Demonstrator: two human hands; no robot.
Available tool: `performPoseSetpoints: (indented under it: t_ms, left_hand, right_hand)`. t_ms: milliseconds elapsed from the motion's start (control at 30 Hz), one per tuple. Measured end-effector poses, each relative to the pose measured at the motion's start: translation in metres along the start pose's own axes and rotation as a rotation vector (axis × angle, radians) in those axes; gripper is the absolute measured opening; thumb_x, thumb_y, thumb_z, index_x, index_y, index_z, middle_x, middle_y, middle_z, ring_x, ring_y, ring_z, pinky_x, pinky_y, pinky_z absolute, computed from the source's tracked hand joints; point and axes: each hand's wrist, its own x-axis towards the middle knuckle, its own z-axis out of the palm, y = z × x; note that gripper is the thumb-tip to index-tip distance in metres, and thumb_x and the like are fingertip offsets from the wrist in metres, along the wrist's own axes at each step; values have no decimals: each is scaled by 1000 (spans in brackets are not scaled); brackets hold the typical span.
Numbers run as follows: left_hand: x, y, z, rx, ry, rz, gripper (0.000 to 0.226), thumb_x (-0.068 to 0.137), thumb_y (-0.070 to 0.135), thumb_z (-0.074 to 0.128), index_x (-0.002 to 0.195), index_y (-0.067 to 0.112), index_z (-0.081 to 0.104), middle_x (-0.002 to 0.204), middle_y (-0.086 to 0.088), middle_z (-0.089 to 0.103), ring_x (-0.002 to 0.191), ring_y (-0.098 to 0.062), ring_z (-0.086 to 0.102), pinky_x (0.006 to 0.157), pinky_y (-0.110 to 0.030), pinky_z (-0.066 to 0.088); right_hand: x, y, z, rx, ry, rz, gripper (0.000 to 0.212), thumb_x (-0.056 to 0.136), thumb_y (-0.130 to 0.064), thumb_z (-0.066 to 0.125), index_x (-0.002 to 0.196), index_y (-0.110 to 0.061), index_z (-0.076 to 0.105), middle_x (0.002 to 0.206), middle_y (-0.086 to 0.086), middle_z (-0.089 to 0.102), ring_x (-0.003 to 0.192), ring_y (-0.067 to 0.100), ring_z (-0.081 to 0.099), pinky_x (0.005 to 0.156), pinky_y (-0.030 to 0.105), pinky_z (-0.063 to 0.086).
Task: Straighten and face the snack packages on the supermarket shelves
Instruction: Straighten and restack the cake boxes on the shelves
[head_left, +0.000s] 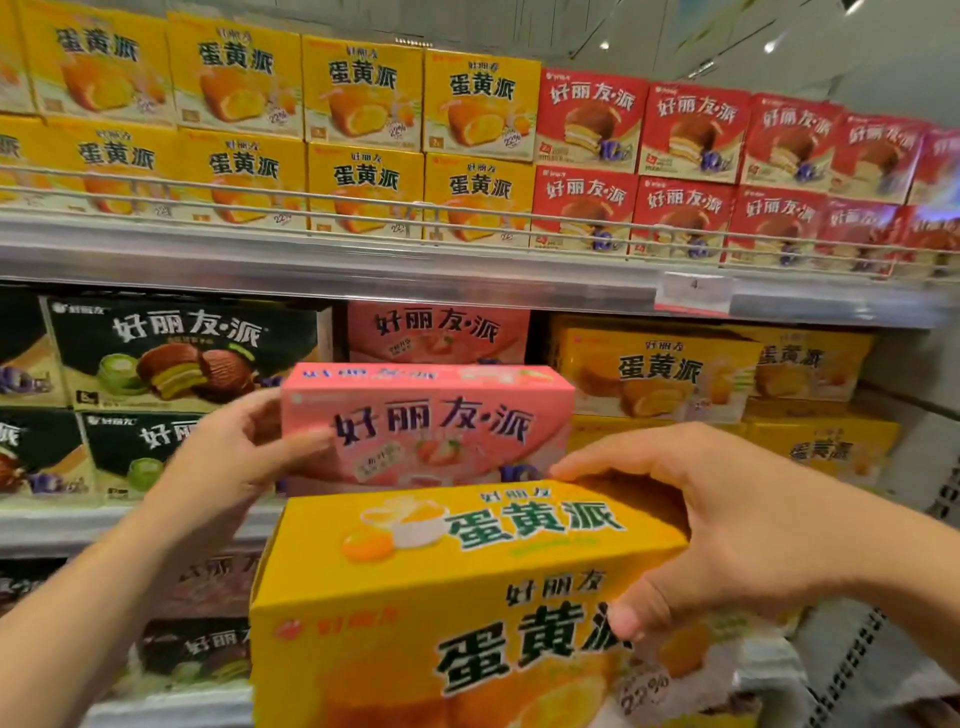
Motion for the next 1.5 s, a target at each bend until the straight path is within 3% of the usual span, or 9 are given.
performPoseSetpoints:
  t_ms: [233,400,600,733,867,1000,1100,1233,1500]
  left_hand:
    - [24,31,0,-47,54,22,34,64,38,74,98,32,73,94,9,76,80,0,70,67,-28,45]
    - [39,29,8,-48,49,-34,49,59,44,81,105,30,72,102,4,75,93,-9,72,72,-30,48]
    - [51,28,24,22,62,6,44,64,44,80,105,33,71,101,7,75,92,-9,72,71,-29,51]
    - [55,26,39,210,122,74,53,66,48,78,115,36,63,98,17,73,89,-3,69,69,-20,54]
    - [57,21,50,545,241,149,83,80,36,77,148,24,31,125,8,55,111,-15,56,93,-40,49]
    - [51,22,64,941,307,509,63,85,22,68,140,2,43,139,-24,44,133,-40,38,111,-54,32]
    - [48,20,80,1268,264,730,62,83,30,70,135,4,51,141,-23,47,133,-42,39,108,-57,25]
    - [58,18,92,1410,155,633,101,62,45,87,144,6,42,145,-22,42,136,-42,34,109,-63,12]
    - [75,-6,82,1465,145,686,95,63,32,88,142,3,44,145,-29,38,136,-46,29,114,-57,14]
  right_hand:
    - [-11,16,-6,-20,-3,-7,74,56,-50,89,122,-45,55,110,-27,64,94,-3,65,78,15,51]
    - [-12,26,-12,-20,5,10,79,55,-50,90,125,-45,53,112,-32,61,98,-7,62,81,9,47]
    - [-10,35,-13,92,-44,27,71,60,-35,92,120,-42,56,107,-23,67,91,2,68,76,18,54]
    - [-6,38,-15,35,-49,51,73,58,-42,91,121,-46,55,110,-27,64,94,-2,65,74,12,50]
    - [-3,40,-15,-32,-43,65,78,55,-52,89,124,-47,53,112,-32,60,98,-6,62,78,14,48]
    - [0,41,-15,-34,-55,72,76,56,-51,89,123,-48,53,114,-31,60,99,-4,62,79,17,50]
    - [0,41,-16,-39,-54,77,76,56,-51,89,123,-48,53,113,-32,59,99,-6,62,76,13,48]
    - [3,40,-17,-11,-31,74,71,57,-45,90,119,-46,55,108,-32,62,94,-6,63,74,9,47]
    - [4,42,-16,54,-9,83,69,59,-38,91,118,-44,56,109,-26,65,94,-2,66,76,12,49]
